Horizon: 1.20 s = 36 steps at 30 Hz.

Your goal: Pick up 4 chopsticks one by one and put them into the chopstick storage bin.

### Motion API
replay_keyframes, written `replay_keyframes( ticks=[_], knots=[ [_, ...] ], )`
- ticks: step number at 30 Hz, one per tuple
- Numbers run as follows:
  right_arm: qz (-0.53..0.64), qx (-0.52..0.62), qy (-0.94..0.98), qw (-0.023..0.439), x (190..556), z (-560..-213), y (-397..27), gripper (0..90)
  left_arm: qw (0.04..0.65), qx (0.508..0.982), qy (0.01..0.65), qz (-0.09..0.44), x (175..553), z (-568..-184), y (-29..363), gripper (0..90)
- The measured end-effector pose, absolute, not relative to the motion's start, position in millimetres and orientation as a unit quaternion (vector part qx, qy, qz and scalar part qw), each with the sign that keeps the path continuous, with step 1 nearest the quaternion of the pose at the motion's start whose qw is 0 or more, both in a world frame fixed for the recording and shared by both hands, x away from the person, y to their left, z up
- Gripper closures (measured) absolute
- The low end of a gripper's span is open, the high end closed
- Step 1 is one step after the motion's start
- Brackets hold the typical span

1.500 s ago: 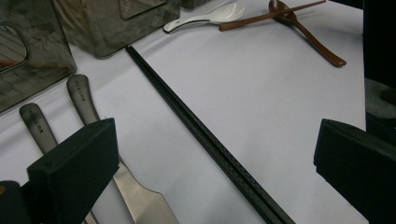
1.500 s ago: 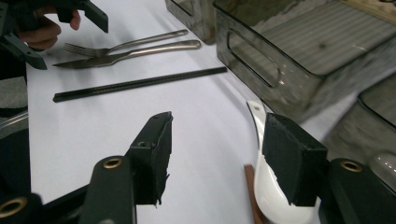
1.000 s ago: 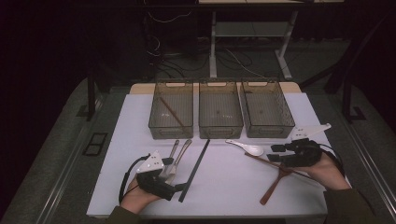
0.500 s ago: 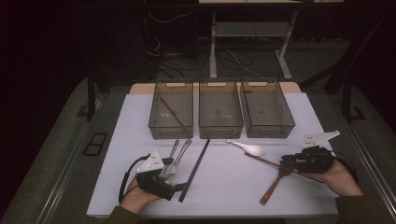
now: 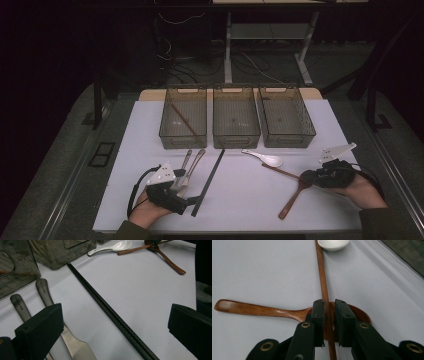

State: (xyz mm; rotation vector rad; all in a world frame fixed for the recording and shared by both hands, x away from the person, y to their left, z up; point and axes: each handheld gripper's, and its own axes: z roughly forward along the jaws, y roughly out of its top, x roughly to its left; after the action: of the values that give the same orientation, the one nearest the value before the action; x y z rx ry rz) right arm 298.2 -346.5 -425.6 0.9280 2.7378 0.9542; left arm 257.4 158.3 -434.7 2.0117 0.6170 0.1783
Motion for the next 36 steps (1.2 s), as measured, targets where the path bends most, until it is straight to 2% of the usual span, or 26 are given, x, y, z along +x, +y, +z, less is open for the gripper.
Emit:
replay_keyframes(
  ticks=[36],
  knots=[
    [0.311, 0.279, 0.908, 0.013, 301.3, -432.6, -347.0, 83.4, 0.491, 0.83, 0.253, 0.073, 257.2, -434.9, 158.4, 0.0]
  ],
)
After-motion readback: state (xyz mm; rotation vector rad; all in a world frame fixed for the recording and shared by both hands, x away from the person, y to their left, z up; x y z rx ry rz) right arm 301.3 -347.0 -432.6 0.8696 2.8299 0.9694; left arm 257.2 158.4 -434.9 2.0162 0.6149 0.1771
